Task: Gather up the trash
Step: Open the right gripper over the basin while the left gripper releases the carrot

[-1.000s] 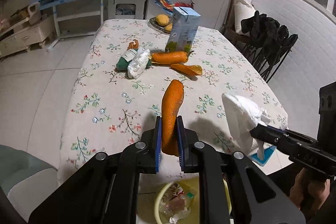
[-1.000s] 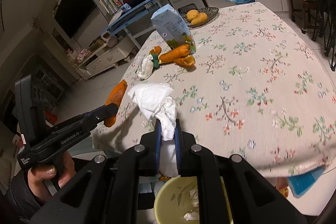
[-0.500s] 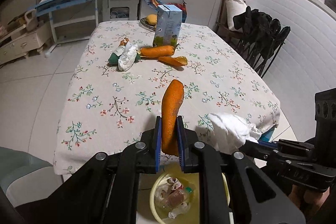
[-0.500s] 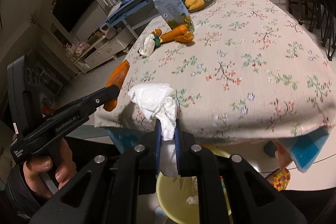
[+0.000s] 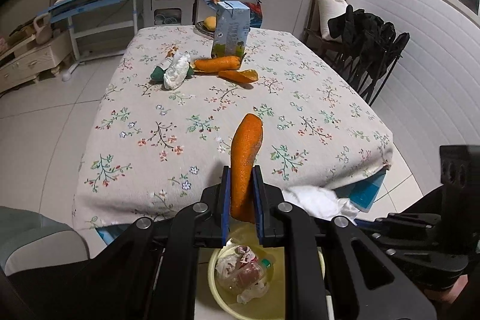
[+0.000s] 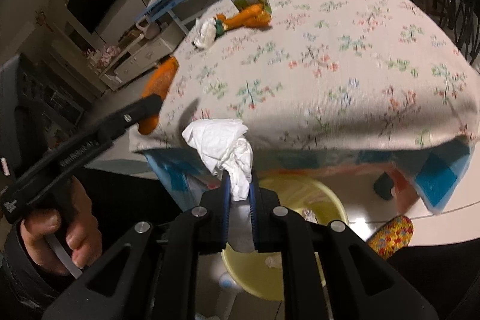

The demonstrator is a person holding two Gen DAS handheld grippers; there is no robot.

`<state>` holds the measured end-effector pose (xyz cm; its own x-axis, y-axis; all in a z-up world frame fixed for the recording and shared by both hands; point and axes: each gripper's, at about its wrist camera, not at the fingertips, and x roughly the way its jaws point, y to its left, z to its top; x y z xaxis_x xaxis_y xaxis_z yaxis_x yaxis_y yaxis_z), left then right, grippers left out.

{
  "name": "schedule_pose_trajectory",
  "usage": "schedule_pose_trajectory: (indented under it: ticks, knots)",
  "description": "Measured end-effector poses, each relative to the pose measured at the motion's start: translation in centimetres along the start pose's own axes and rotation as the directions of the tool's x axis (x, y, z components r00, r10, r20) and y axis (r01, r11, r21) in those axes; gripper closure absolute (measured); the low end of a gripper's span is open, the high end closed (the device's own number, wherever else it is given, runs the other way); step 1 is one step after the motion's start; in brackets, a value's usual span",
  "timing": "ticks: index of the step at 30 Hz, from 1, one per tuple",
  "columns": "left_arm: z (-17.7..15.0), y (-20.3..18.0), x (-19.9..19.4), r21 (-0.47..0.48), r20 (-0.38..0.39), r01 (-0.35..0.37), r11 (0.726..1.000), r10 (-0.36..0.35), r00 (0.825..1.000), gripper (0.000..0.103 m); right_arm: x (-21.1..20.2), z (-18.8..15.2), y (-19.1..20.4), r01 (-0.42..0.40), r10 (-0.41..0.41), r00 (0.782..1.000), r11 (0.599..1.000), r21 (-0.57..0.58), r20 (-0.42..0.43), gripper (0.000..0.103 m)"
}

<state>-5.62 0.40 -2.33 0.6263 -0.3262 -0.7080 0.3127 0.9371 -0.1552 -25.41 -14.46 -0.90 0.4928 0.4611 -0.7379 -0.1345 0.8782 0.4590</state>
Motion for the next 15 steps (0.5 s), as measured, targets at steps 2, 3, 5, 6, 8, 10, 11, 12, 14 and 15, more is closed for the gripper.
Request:
schedule_pose_trajectory:
  ticks: [2,3,5,6,8,10,11,12,14,15]
  knots:
    - [-0.3,-0.1,-0.3,0.000,-0.001,0.002,1.000,-0.002,1.000,0.089,0.4,-0.4,-0.1,0.008,-0.007,1.000,1.000,0.004,-0.025,0.090]
    - [-0.3,-0.1,-0.3,0.000,-0.001,0.003,1.000,-0.003,1.000,0.089,0.8,-0.6,-0.2,0.013,-0.013,0.999,1.000,0.005,-0.042,0.090]
    - [-0.6,-0.2,-0.6,0.001,-0.001,0.005,1.000,-0.005,1.000,0.089,1.1,-0.9,-0.2,0.019,-0.019,0.998,1.000,0.005,-0.061,0.090]
    - [-0.7,-0.3,-0.6,0.002,-0.001,0.005,1.000,-0.005,1.000,0.089,1.3,-1.1,-0.2,0.023,-0.023,0.997,1.000,0.003,-0.072,0.090]
    - [-0.9,-0.4,-0.8,0.003,0.000,0.006,1.000,-0.006,1.000,0.089,1.6,-1.4,-0.1,0.032,-0.032,0.996,1.000,-0.002,-0.086,0.089]
    - [-1.1,-0.4,-1.0,0.003,-0.001,0.008,1.000,-0.008,1.000,0.089,2.0,-1.7,-0.1,0.042,-0.042,0.993,0.999,-0.006,-0.108,0.088]
    - [-1.2,-0.5,-1.1,0.003,-0.001,0.008,1.000,-0.008,1.000,0.089,2.2,-1.8,-0.1,0.044,-0.044,0.992,0.999,-0.006,-0.117,0.088]
    - [-1.2,-0.5,-1.1,0.003,0.000,0.009,1.000,-0.009,1.000,0.089,2.4,-1.9,-0.2,0.047,-0.047,0.991,0.999,-0.005,-0.127,0.088]
    - [-1.3,-0.5,-1.1,0.005,-0.001,0.010,1.000,-0.010,1.000,0.089,2.9,-2.0,-0.3,0.055,-0.055,0.988,0.998,-0.004,-0.146,0.088]
    - [-1.4,-0.6,-1.2,0.007,-0.002,0.011,1.000,-0.011,1.000,0.089,3.0,-2.1,-0.4,0.061,-0.060,0.986,0.998,-0.001,-0.155,0.088]
